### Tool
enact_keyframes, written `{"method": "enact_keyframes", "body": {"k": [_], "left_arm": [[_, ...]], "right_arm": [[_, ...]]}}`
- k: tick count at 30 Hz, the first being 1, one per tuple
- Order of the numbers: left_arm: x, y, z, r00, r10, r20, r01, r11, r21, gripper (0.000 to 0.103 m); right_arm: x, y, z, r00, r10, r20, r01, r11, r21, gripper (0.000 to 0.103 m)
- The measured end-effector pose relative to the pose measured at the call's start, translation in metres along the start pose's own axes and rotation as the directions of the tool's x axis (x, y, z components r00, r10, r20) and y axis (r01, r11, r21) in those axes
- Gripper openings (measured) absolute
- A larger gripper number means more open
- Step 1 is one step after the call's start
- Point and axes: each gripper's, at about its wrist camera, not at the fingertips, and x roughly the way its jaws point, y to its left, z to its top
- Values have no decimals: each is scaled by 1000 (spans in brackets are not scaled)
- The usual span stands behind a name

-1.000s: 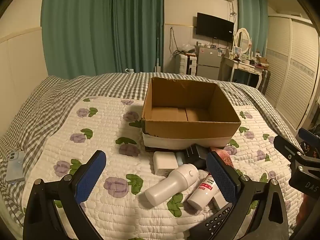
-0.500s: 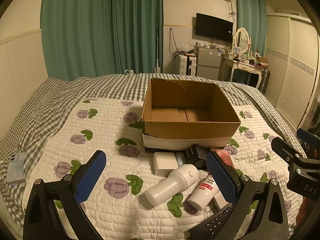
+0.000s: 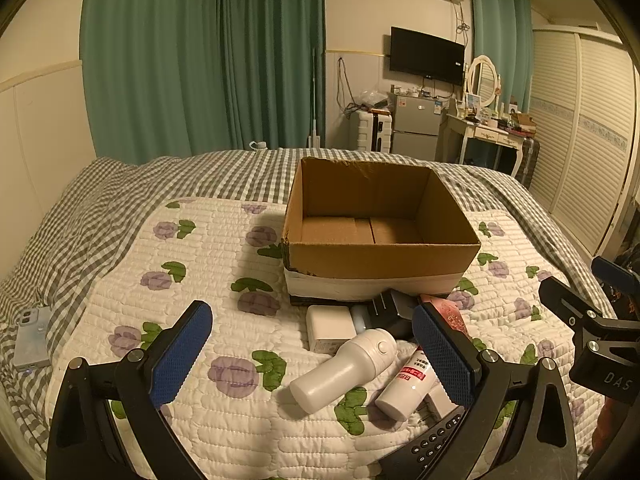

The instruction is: Organize rigid objects

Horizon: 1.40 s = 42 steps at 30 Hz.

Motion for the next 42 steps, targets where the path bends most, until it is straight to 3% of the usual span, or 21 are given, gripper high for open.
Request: {"method": "enact_keyframes", "body": {"k": [42], "left_arm": [[1, -1, -1, 1000, 1, 0, -1, 1000, 6, 102]], "right_arm": [[4, 2, -1, 1000, 7, -9, -7, 1000, -11, 103]]}}
